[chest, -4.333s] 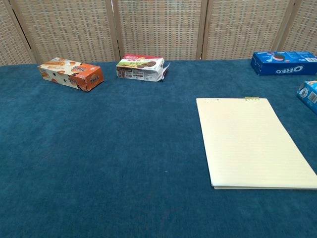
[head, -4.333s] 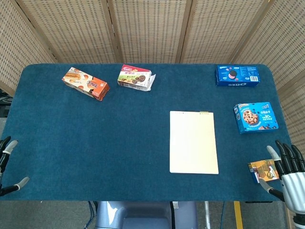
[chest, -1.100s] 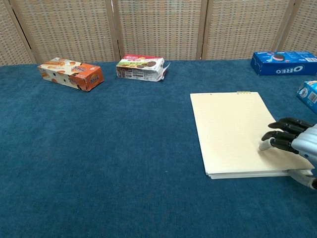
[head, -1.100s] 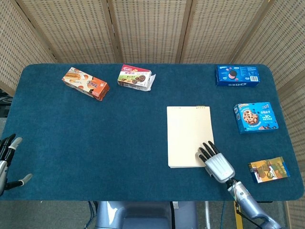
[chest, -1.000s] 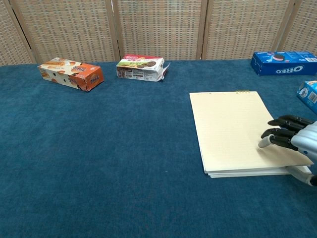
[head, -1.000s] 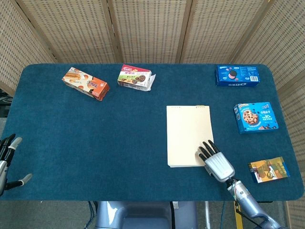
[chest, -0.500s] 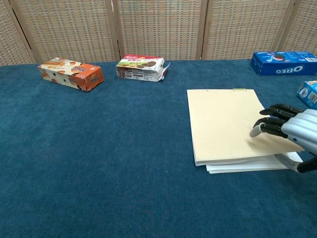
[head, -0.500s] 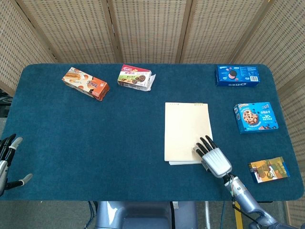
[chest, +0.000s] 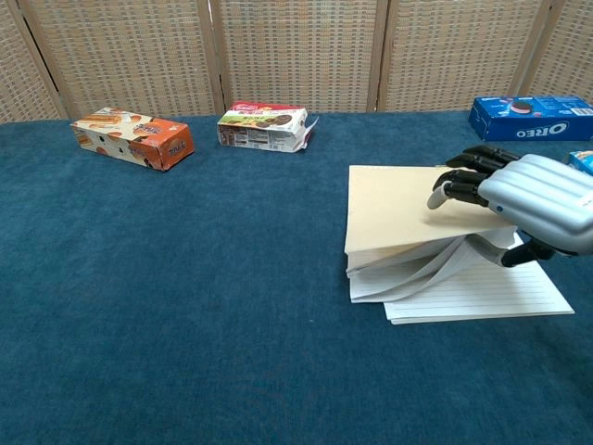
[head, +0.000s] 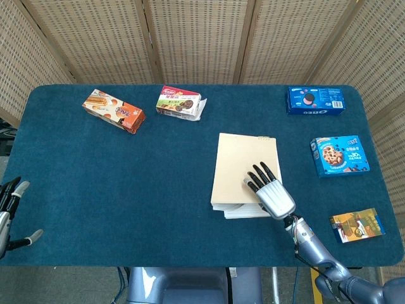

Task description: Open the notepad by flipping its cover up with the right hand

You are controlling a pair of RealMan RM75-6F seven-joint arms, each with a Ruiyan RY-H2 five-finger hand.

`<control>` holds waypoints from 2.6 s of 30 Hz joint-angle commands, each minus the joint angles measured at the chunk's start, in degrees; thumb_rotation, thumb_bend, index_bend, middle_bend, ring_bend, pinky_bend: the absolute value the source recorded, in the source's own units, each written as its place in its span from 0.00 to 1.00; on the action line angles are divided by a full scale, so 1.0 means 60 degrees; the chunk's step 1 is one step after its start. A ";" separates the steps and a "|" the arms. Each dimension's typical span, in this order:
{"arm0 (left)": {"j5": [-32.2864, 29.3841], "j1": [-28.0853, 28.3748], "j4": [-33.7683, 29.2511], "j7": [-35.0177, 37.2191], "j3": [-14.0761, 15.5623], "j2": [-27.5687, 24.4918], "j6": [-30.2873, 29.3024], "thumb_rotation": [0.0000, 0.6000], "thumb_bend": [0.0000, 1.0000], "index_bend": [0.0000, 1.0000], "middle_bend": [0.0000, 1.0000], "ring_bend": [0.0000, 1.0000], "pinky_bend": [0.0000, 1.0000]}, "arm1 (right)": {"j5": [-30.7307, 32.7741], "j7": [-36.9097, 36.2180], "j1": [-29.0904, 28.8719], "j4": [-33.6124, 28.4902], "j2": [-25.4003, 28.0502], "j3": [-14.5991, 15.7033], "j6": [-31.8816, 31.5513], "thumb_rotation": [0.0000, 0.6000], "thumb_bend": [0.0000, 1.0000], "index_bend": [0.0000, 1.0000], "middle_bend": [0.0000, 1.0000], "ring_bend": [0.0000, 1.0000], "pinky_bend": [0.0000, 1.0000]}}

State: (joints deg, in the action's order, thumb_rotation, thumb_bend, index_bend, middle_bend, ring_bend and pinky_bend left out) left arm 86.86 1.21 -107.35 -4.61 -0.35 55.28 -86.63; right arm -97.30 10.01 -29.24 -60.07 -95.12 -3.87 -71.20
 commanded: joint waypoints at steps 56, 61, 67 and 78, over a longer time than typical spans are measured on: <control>0.0201 -0.0056 -0.0020 -0.0005 0.0087 0.0013 -0.0116 1.00 0.00 0.00 0.00 0.00 0.00 | -0.3917 -0.2904 0.0695 -0.1409 0.3133 0.3455 -0.3211 1.00 0.67 0.65 0.62 0.48 0.43; 0.0181 -0.0050 -0.0024 -0.0006 0.0079 0.0007 -0.0107 1.00 0.00 0.00 0.00 0.00 0.00 | -0.4153 -0.2890 0.0673 -0.1730 0.3316 0.3468 -0.3427 1.00 0.67 0.65 0.62 0.48 0.43; 0.0197 -0.0053 -0.0019 -0.0017 0.0088 0.0009 -0.0109 1.00 0.00 0.00 0.00 0.00 0.00 | -0.3822 -0.3195 0.0490 -0.2382 0.3651 0.3233 -0.3204 1.00 0.67 0.66 0.62 0.48 0.43; 0.0192 -0.0037 -0.0033 0.0011 0.0088 -0.0012 -0.0080 1.00 0.00 0.00 0.00 0.00 0.00 | -0.0463 -0.4712 -0.0633 -0.5582 0.5289 0.1754 -0.0619 1.00 0.67 0.66 0.63 0.49 0.43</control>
State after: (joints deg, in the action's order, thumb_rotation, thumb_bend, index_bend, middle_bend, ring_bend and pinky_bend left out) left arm 88.01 0.98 -107.55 -4.54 0.18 55.21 -87.11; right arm -106.52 -15.73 -30.38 -87.90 -66.94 10.07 -80.74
